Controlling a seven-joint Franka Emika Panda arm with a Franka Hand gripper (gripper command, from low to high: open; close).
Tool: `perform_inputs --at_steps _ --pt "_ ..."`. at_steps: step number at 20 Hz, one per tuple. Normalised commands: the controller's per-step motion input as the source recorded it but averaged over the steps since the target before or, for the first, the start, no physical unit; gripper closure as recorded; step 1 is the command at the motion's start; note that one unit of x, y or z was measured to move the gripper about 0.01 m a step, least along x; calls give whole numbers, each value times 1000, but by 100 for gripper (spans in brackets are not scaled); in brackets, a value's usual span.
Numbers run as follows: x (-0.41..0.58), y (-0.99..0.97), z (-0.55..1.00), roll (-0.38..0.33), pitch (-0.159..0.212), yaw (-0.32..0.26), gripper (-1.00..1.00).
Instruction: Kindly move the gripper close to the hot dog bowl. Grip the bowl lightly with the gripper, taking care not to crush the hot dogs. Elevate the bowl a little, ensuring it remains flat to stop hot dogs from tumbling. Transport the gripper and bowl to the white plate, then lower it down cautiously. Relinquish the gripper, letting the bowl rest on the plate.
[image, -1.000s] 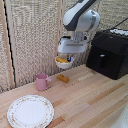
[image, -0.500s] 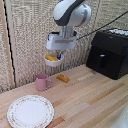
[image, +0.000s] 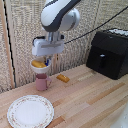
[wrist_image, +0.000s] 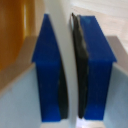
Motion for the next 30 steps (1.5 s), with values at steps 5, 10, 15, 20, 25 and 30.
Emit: perform_inputs --at_steps 5,10,15,20,25,30 --pt "21 717 -448 -78 0 64 100" --pt "33 501 -479 -112 -2 70 100" --pt "0 317 -409 -106 -3 42 100" --pt "17 155 -355 -91 -12 27 100" --pt "62 134 -285 -80 -7 32 100" --pt "24 47 -36 -17 0 8 -100"
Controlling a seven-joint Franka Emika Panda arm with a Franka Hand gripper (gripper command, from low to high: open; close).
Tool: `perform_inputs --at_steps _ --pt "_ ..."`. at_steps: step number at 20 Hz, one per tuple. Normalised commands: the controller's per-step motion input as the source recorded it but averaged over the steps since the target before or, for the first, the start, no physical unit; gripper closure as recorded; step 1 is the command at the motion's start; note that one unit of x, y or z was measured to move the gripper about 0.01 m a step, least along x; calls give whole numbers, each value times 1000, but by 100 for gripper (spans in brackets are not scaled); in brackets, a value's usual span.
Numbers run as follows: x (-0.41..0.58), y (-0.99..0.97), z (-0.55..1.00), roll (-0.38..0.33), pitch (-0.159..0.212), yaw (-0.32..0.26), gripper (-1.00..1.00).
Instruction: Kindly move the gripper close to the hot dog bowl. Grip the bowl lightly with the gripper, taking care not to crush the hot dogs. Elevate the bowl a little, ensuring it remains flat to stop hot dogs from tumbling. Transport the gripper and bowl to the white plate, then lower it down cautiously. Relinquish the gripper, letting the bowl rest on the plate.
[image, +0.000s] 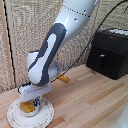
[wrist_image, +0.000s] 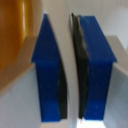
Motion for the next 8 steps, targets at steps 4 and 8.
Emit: perform_inputs --at_steps 4,8 --pt "51 -66 457 58 5 10 -100" --pt "89 -129 666 59 27 24 -100"
